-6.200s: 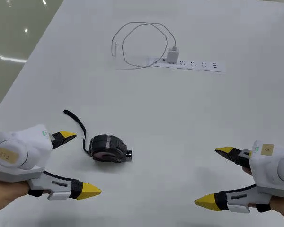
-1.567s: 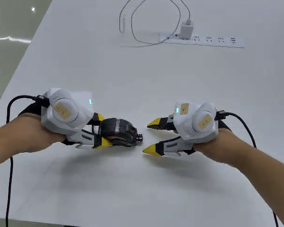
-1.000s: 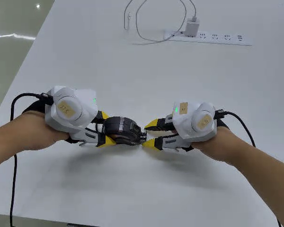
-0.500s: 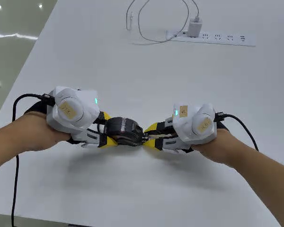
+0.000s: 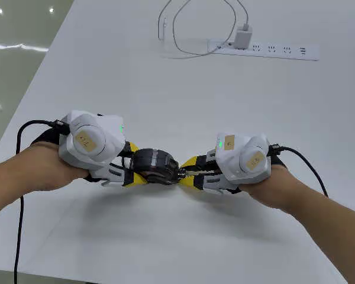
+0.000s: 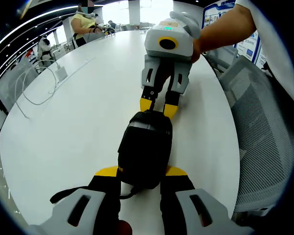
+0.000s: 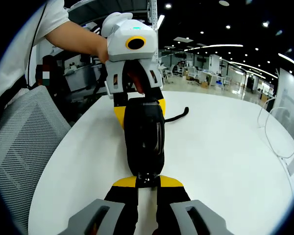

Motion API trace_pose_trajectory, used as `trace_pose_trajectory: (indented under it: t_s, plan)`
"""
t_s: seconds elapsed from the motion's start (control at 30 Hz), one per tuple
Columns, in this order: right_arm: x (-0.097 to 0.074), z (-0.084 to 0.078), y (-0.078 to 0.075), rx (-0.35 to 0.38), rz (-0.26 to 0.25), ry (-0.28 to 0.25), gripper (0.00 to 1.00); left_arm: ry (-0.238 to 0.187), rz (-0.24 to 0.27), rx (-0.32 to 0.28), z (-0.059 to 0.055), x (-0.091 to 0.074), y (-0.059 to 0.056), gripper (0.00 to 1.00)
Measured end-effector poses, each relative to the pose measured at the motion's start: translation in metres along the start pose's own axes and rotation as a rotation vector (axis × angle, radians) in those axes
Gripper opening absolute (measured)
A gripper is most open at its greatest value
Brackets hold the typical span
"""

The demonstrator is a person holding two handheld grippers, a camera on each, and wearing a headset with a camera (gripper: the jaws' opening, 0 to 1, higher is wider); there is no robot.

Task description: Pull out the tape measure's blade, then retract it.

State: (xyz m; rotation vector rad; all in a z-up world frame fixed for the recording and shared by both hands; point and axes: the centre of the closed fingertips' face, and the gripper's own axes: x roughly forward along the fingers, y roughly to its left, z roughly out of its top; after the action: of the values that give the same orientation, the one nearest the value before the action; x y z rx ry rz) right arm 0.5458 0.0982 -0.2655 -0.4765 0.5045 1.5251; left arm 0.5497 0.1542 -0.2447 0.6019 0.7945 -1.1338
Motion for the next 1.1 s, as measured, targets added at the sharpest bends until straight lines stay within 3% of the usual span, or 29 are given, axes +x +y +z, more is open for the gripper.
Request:
trace_pose_trajectory:
  t_s: [0.6,1.1]
  plan:
    - [-0.003,-0.002,0.001,-0.014,0.001,0.009,0.09,0.006,-0.004,0.016,0.0,0.0,-0.001,0.25]
    - [-0.02,-0.015,0.001,-0.006,-0.018,0.03,0.09,0.009,-0.001,0.017,0.0,0.001,-0.001,0.25]
